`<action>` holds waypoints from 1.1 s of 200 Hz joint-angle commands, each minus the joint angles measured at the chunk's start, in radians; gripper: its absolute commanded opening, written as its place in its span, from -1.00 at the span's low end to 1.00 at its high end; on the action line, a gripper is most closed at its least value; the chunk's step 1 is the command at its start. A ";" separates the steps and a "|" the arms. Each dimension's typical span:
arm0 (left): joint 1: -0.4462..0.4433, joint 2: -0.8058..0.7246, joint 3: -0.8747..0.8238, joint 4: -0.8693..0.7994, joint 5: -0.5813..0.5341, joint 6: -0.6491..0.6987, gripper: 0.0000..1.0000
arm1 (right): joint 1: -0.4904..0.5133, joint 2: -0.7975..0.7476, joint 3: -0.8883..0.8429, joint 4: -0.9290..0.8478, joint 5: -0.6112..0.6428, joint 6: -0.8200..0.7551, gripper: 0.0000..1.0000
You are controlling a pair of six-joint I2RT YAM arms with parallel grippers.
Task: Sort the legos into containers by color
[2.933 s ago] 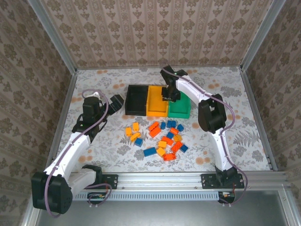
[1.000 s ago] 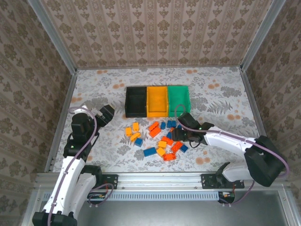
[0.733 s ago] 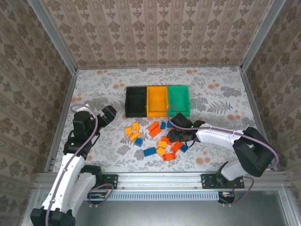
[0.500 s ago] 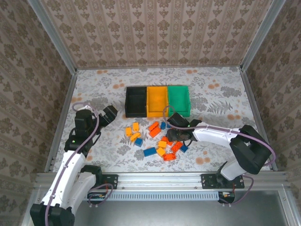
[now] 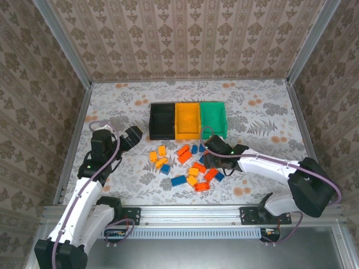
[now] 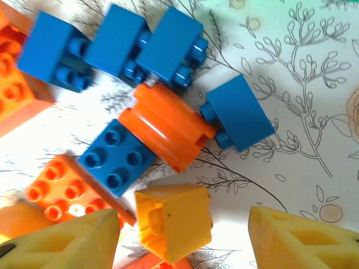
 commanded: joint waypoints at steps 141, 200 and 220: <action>-0.011 0.003 0.033 -0.005 0.005 0.023 1.00 | -0.070 0.167 0.033 -0.018 -0.002 -0.006 0.21; -0.011 0.008 0.036 -0.016 0.005 0.026 1.00 | -0.083 0.183 0.037 0.015 -0.020 -0.012 -0.22; -0.011 0.012 0.035 -0.019 0.003 0.023 1.00 | -0.083 0.137 0.033 0.001 -0.011 -0.023 -0.39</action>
